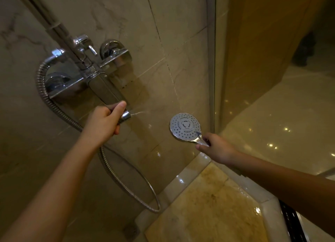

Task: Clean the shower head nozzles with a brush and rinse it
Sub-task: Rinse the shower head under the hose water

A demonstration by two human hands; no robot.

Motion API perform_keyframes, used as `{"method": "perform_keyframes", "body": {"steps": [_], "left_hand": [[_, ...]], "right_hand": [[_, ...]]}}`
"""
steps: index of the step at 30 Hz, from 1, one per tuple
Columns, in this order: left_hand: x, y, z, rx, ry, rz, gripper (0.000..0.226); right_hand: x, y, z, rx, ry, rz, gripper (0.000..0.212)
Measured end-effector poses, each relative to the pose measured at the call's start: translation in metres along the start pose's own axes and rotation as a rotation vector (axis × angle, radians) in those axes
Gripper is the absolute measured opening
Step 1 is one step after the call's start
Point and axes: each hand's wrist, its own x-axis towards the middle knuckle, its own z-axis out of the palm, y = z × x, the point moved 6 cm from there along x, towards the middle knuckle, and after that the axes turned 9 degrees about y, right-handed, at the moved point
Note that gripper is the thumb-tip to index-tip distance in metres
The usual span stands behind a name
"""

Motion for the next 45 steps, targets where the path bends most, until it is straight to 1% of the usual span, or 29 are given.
{"method": "perform_keyframes", "body": {"steps": [4, 8, 11, 13, 16, 20, 22, 24, 27, 28, 32, 35, 38, 40, 43, 45], "left_hand": [[-0.002, 0.002, 0.000, -0.010, -0.017, -0.009, 0.042], [-0.003, 0.001, 0.004, -0.027, -0.030, -0.042, 0.043], [-0.016, -0.018, 0.025, -0.069, -0.127, -0.181, 0.056], [-0.033, -0.036, 0.048, -0.126, -0.224, -0.296, 0.058], [-0.052, -0.057, 0.087, -0.134, -0.327, -0.412, 0.055], [-0.067, -0.066, 0.137, -0.157, -0.439, -0.550, 0.049], [-0.074, -0.068, 0.158, -0.197, -0.494, -0.614, 0.047], [-0.080, -0.069, 0.174, -0.254, -0.528, -0.658, 0.047], [-0.086, -0.069, 0.192, -0.310, -0.557, -0.693, 0.047], [-0.087, -0.070, 0.196, -0.316, -0.565, -0.698, 0.047], [-0.086, -0.068, 0.211, -0.332, -0.593, -0.717, 0.046], [-0.085, -0.066, 0.225, -0.328, -0.653, -0.722, 0.045], [-0.086, -0.068, 0.238, -0.319, -0.737, -0.730, 0.043], [-0.086, -0.072, 0.244, -0.314, -0.761, -0.734, 0.043], [-0.081, -0.082, 0.249, -0.317, -0.757, -0.761, 0.044], [-0.077, -0.090, 0.249, -0.331, -0.747, -0.794, 0.044]], "right_hand": [[-0.001, 0.002, 0.002, 0.030, -0.019, -0.005, 0.015], [-0.003, 0.002, 0.002, 0.047, -0.016, 0.003, 0.017], [-0.001, 0.003, 0.001, 0.097, -0.011, 0.057, 0.024], [-0.001, 0.005, 0.002, 0.098, -0.027, 0.097, 0.025], [-0.001, 0.015, 0.007, 0.117, -0.090, 0.221, 0.022], [0.007, 0.030, 0.020, 0.287, -0.129, 0.394, 0.010], [0.012, 0.038, 0.030, 0.350, -0.126, 0.467, 0.020], [0.016, 0.045, 0.041, 0.428, -0.127, 0.548, 0.021], [0.025, 0.058, 0.060, 0.566, -0.109, 0.655, 0.008], [0.029, 0.062, 0.065, 0.597, -0.097, 0.668, 0.008], [0.040, 0.075, 0.080, 0.656, -0.073, 0.694, 0.021], [0.046, 0.079, 0.086, 0.690, -0.070, 0.725, 0.031], [0.054, 0.080, 0.090, 0.694, -0.072, 0.772, 0.049], [0.059, 0.082, 0.092, 0.706, -0.077, 0.805, 0.059], [0.065, 0.086, 0.096, 0.732, -0.084, 0.836, 0.065], [0.069, 0.086, 0.100, 0.733, -0.083, 0.843, 0.063]]}}
